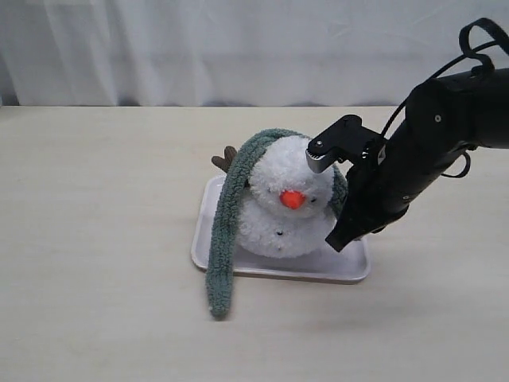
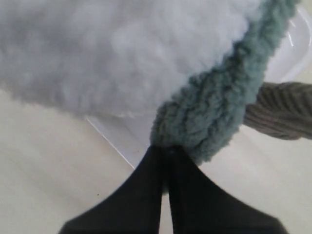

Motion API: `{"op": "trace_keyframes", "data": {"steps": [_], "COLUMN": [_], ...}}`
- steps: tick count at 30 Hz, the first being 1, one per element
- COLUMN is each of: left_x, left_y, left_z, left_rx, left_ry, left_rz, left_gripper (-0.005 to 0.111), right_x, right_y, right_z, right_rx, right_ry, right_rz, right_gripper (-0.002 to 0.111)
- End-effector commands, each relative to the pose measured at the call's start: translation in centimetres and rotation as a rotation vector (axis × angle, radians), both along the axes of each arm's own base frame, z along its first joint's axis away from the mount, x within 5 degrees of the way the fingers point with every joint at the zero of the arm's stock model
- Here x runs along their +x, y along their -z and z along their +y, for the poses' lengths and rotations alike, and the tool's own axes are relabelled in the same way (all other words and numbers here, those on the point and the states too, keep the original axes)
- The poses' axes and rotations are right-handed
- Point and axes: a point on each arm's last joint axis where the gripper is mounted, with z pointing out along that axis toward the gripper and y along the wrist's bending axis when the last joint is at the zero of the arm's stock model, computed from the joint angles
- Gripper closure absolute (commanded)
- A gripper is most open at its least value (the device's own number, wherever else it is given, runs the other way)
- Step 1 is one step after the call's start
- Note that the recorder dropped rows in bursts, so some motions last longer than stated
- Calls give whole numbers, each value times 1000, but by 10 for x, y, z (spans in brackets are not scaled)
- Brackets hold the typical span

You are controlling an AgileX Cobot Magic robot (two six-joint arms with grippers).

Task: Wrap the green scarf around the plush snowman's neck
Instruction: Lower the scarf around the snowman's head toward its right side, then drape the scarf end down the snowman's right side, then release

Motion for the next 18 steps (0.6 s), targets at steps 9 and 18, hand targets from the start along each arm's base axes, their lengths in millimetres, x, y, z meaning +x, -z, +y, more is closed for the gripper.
{"op": "trace_keyframes", "data": {"steps": [9, 18], "left_x": [0, 0], "left_y": [-1, -1], "left_z": [0, 0], "left_rx": [-6, -6], "left_ry": [7, 7], "left_rz": [-12, -12], "left_gripper": [107, 107], "right_x": [-12, -18], "right_y": [12, 24], "right_z": [0, -1], "right_rx": [39, 70], "right_ry": [-12, 20], "right_rz": [70, 69], "right_gripper": [104, 104]}}
